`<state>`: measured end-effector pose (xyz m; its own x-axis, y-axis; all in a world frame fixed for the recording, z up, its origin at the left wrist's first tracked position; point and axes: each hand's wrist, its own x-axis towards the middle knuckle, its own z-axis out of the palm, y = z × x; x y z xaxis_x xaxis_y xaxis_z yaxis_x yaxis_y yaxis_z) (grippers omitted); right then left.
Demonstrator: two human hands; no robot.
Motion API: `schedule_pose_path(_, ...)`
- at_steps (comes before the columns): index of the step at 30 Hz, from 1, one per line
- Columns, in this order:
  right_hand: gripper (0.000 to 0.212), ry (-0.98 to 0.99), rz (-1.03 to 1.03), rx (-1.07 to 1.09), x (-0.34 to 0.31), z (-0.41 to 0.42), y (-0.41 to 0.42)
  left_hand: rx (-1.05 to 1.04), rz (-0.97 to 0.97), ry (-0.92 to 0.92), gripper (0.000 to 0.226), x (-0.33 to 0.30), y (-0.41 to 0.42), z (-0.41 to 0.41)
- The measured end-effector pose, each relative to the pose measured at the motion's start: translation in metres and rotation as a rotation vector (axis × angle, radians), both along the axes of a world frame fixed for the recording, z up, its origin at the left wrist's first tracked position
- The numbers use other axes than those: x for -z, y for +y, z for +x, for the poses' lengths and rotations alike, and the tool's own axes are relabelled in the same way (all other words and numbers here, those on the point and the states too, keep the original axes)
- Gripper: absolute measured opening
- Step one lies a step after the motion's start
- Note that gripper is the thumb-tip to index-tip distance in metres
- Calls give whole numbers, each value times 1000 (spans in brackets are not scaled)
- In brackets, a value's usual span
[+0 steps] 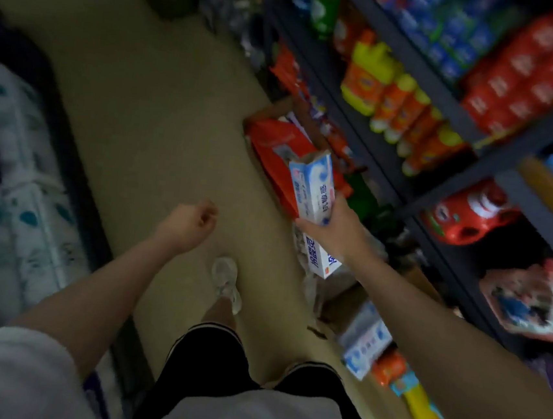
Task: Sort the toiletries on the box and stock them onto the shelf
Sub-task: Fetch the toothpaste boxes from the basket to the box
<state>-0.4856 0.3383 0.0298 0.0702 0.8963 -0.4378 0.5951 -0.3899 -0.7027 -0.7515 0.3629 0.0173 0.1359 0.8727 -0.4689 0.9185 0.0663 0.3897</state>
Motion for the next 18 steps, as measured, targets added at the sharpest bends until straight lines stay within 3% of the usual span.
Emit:
schedule_pose_path(8,61,1,51,-137,-20,-122,189,-158,-1,2,28,-22,139,-129)
schedule_pose_path(12,59,-48,-13,-166,-8,-139,275,-181,125,-109,25,-39,226,-146)
schedule_pose_path(18,74,-184,-80,-232,9,-140,432,-181,255,-185,23,-44,387,-153)
